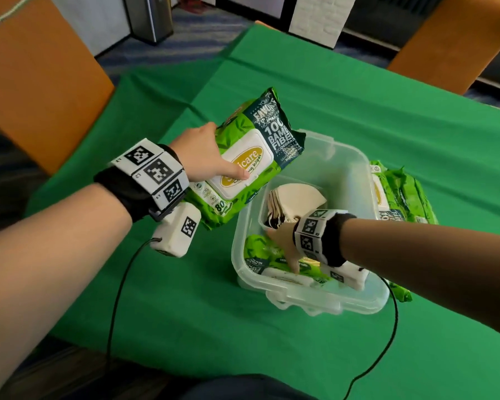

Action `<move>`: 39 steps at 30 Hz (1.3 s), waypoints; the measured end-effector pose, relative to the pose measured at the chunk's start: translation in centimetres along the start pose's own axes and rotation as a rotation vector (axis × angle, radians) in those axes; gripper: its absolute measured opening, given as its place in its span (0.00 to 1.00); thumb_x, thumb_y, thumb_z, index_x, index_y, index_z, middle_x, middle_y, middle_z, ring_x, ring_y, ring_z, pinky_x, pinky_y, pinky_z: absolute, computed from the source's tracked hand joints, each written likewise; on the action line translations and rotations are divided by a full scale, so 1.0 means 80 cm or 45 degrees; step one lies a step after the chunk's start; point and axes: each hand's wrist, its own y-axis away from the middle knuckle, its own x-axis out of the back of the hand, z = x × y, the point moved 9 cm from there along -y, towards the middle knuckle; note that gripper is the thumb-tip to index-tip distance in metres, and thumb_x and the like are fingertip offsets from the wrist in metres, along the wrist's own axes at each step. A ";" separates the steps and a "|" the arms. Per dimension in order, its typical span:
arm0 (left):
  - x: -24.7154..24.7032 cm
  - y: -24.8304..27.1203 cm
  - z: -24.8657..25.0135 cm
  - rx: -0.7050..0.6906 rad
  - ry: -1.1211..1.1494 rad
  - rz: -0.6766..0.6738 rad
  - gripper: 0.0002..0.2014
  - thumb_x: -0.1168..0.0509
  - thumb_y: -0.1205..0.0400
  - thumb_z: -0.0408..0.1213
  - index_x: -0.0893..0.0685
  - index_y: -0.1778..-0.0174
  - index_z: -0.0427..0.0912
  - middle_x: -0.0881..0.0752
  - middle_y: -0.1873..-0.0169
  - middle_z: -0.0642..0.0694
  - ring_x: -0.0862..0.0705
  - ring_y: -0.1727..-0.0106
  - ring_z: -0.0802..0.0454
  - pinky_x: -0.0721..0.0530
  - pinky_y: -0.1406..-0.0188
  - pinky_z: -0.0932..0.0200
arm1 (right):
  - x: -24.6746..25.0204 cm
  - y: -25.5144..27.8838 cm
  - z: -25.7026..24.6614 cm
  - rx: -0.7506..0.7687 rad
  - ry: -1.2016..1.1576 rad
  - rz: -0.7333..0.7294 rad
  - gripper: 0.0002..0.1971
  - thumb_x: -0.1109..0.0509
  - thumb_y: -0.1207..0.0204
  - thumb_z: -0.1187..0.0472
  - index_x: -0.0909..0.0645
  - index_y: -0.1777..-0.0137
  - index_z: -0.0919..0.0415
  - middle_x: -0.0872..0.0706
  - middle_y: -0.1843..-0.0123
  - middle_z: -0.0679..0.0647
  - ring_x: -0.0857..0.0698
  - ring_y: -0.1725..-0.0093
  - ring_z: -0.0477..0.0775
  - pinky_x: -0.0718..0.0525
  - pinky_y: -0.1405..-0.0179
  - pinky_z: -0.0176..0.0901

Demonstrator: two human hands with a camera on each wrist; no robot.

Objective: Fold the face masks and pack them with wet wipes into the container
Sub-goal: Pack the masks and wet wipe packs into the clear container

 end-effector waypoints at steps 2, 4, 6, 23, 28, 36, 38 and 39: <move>0.000 0.000 0.003 -0.016 -0.030 0.002 0.44 0.22 0.39 0.60 0.28 0.34 0.38 0.19 0.37 0.40 0.20 0.39 0.41 0.22 0.43 0.52 | 0.004 -0.007 -0.013 0.058 -0.099 0.029 0.49 0.19 0.37 0.55 0.46 0.23 0.65 0.23 0.33 0.62 0.19 0.39 0.61 0.20 0.39 0.53; 0.001 0.001 0.005 -0.023 -0.046 0.001 0.44 0.23 0.39 0.60 0.29 0.33 0.38 0.20 0.36 0.39 0.21 0.38 0.40 0.22 0.42 0.51 | 0.014 -0.013 -0.028 0.099 -0.191 0.102 0.47 0.20 0.37 0.50 0.43 0.25 0.64 0.19 0.39 0.61 0.18 0.45 0.59 0.19 0.41 0.53; 0.002 0.001 0.006 -0.023 -0.056 0.001 0.46 0.23 0.39 0.61 0.29 0.32 0.37 0.20 0.35 0.39 0.21 0.37 0.40 0.22 0.41 0.50 | 0.023 -0.019 -0.040 0.121 -0.201 0.171 0.43 0.21 0.37 0.48 0.37 0.27 0.65 0.17 0.43 0.59 0.18 0.49 0.58 0.18 0.45 0.50; 0.004 -0.001 0.009 -0.038 -0.075 -0.004 0.45 0.22 0.39 0.59 0.28 0.34 0.36 0.19 0.37 0.37 0.20 0.39 0.38 0.21 0.40 0.47 | 0.043 0.083 0.080 -0.100 -0.840 0.428 0.44 0.19 0.39 0.63 0.39 0.25 0.57 0.20 0.40 0.58 0.20 0.44 0.59 0.21 0.49 0.43; 0.005 0.000 0.011 -0.056 -0.112 0.005 0.45 0.23 0.39 0.61 0.29 0.34 0.35 0.20 0.37 0.36 0.21 0.38 0.38 0.22 0.41 0.48 | 0.014 0.065 0.029 -0.018 -0.229 0.111 0.56 0.18 0.40 0.64 0.53 0.19 0.52 0.21 0.38 0.64 0.19 0.41 0.63 0.19 0.47 0.48; 0.004 0.002 0.011 -0.065 -0.101 0.004 0.45 0.23 0.39 0.60 0.29 0.34 0.36 0.20 0.37 0.37 0.21 0.39 0.38 0.21 0.41 0.48 | 0.037 0.058 -0.022 0.099 -0.230 0.316 0.44 0.22 0.37 0.44 0.40 0.27 0.60 0.19 0.44 0.55 0.20 0.47 0.58 0.18 0.46 0.51; 0.003 0.002 0.011 -0.066 -0.101 0.004 0.45 0.23 0.39 0.60 0.29 0.34 0.36 0.19 0.37 0.37 0.20 0.39 0.38 0.21 0.42 0.48 | 0.045 0.057 -0.036 0.115 -0.136 0.334 0.41 0.21 0.36 0.49 0.40 0.29 0.61 0.21 0.54 0.55 0.20 0.55 0.58 0.19 0.58 0.48; 0.003 0.002 0.012 -0.067 -0.102 0.004 0.45 0.23 0.39 0.60 0.29 0.34 0.36 0.19 0.37 0.37 0.20 0.39 0.38 0.21 0.41 0.48 | 0.048 0.056 -0.039 0.110 -0.095 0.343 0.38 0.21 0.35 0.51 0.37 0.31 0.62 0.22 0.56 0.55 0.21 0.56 0.57 0.20 0.61 0.47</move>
